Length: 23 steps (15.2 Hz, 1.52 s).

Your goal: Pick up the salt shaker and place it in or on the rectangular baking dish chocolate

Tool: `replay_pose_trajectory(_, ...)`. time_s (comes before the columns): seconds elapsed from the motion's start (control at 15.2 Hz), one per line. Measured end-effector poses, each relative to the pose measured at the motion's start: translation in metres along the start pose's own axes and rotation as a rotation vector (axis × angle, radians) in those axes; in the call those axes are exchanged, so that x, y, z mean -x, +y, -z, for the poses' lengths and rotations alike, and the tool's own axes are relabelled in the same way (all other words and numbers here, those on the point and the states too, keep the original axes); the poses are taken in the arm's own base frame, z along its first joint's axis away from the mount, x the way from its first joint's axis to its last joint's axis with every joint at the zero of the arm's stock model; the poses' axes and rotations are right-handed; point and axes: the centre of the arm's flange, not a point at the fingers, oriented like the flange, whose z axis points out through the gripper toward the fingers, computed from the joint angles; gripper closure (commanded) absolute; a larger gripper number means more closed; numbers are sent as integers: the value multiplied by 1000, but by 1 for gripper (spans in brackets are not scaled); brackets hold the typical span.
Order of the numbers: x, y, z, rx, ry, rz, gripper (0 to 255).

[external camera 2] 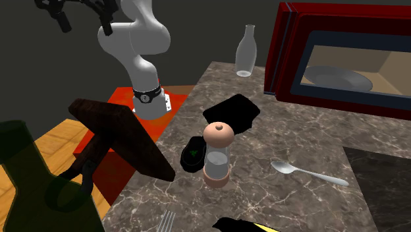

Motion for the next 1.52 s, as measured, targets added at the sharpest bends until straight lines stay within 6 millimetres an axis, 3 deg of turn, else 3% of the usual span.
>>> replay_pose_trajectory(0.13,-2,-5,-3,0,1,4,0)
replay_pose_trajectory(0.4,-22,-42,-18,0,9,38,0)
replay_pose_trajectory(1.52,-90,-241,-89,-5,51,200,0)
